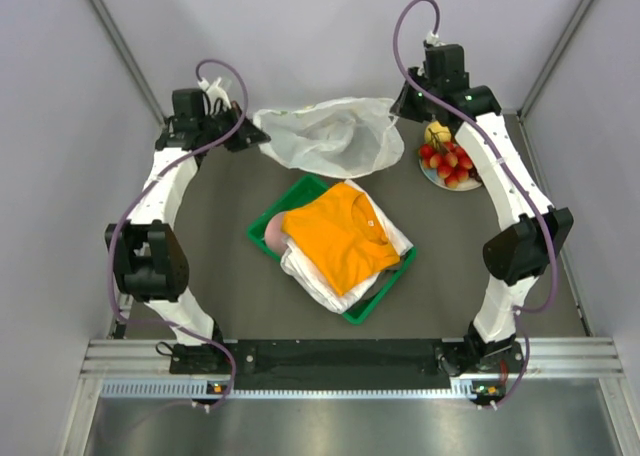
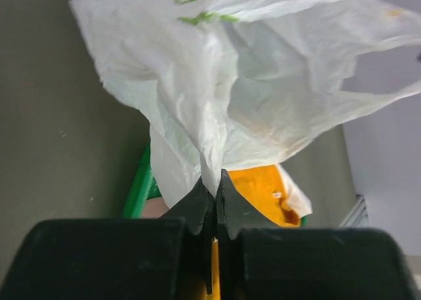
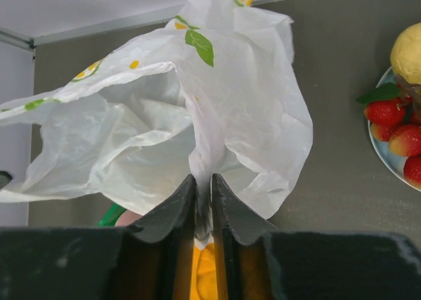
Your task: Place the fruits into the plastic bag
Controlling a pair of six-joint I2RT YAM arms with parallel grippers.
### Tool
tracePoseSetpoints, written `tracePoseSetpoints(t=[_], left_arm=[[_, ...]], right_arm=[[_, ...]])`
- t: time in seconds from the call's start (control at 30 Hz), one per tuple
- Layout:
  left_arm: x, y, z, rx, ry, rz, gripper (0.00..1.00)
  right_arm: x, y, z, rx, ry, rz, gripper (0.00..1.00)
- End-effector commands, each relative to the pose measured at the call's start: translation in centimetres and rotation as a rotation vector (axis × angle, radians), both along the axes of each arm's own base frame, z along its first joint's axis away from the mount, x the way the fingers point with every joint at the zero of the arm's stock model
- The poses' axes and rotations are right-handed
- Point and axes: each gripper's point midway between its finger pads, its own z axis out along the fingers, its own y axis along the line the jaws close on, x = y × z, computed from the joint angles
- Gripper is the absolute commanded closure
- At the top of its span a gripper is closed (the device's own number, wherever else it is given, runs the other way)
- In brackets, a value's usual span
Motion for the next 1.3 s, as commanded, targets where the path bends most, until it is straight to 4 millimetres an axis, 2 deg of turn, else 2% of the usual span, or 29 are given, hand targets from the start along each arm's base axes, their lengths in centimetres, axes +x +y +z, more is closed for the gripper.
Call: tracePoseSetpoints(t=[0.0, 0.07, 0.17, 0.2, 0.27, 0.3, 0.4, 0.43, 0.47, 0.5, 0.53, 0.57, 0.67, 0.8, 0.93, 1.03, 1.07, 1.1, 1.17, 1.2, 1.27], left_arm=[[-0.1, -2.6, 7.4, -0.108, -0.128, -0.074, 1.00], [-0.2, -3.5, 7.7, -0.165, -0.098, -0.092, 1.00], [-0.3, -4.2, 6.7, -0.201, -0.030, -0.102, 1.00], [-0.4, -4.5, 6.5, -0.199, -0.024, -0.109, 1.00], [-0.3, -4.5, 5.9, -0.194, -0.004, -0.104, 1.00], [-0.3, -4.5, 5.8, -0.194, 0.002, -0.101, 1.00], [-0.1, -4.5, 5.5, -0.196, 0.017, -0.090, 1.00], [0.0, -4.5, 5.5, -0.198, 0.019, -0.089, 1.00], [0.0, -4.5, 5.6, -0.201, 0.022, -0.088, 1.00], [0.1, -4.5, 5.5, -0.202, 0.026, -0.085, 1.00], [0.2, -4.5, 5.4, -0.198, 0.027, -0.080, 1.00], [0.2, -4.5, 5.4, -0.199, 0.028, -0.076, 1.00], [0.3, -4.4, 5.4, -0.198, 0.031, -0.074, 1.00], [0.2, -4.5, 5.9, -0.201, 0.020, -0.078, 1.00], [0.2, -4.5, 5.9, -0.192, 0.012, -0.077, 1.00], [0.2, -4.3, 5.5, -0.182, 0.012, -0.071, 1.00], [0.2, -4.3, 5.5, -0.181, 0.012, -0.069, 1.00], [0.2, -4.3, 5.3, -0.181, 0.016, -0.070, 1.00], [0.4, -4.3, 5.4, -0.182, 0.014, -0.066, 1.00], [0.6, -4.3, 5.4, -0.184, 0.014, -0.064, 1.00], [0.8, -4.4, 5.4, -0.187, 0.017, -0.064, 1.00]], right_arm=[[0.0, -1.3, -0.5, -0.078, -0.003, -0.029, 0.75], [-0.1, -1.6, -1.2, -0.091, 0.012, -0.029, 0.68], [-0.4, -1.7, -1.8, -0.103, 0.023, -0.026, 0.53], [-0.5, -1.7, -1.7, -0.104, 0.017, -0.022, 0.43], [-0.8, -1.8, -1.7, -0.116, 0.011, -0.008, 0.35], [-1.0, -2.0, -1.0, -0.119, -0.012, -0.004, 0.29], [-1.5, -2.4, -0.7, -0.158, -0.048, 0.025, 0.23], [-1.8, -2.6, 0.9, -0.153, -0.100, 0.028, 0.22], [-2.2, -2.4, 0.3, -0.156, -0.099, 0.049, 0.21], [-2.5, -2.6, 0.6, -0.158, -0.118, 0.056, 0.21], [-2.8, -2.7, 2.5, -0.153, -0.187, 0.060, 0.21], [-3.4, -2.4, 1.7, -0.148, -0.181, 0.087, 0.20], [-4.1, -3.2, 2.7, -0.138, -0.226, 0.065, 0.18], [-4.2, -5.6, 1.8, -0.112, -0.144, -0.019, 0.19], [-4.2, -9.7, 1.7, -0.140, -0.099, -0.096, 0.21], [-4.6, -11.6, 0.9, -0.177, -0.049, -0.116, 0.23], [-4.5, -13.0, 0.7, -0.202, -0.034, -0.152, 0.23], [-4.6, -13.6, -0.3, -0.227, 0.003, -0.156, 0.23], [-4.5, -14.7, -0.3, -0.263, 0.017, -0.180, 0.24], [-4.3, -15.1, -1.4, -0.300, 0.053, -0.176, 0.24], [-3.6, -15.8, -1.3, -0.349, 0.055, -0.185, 0.24]])
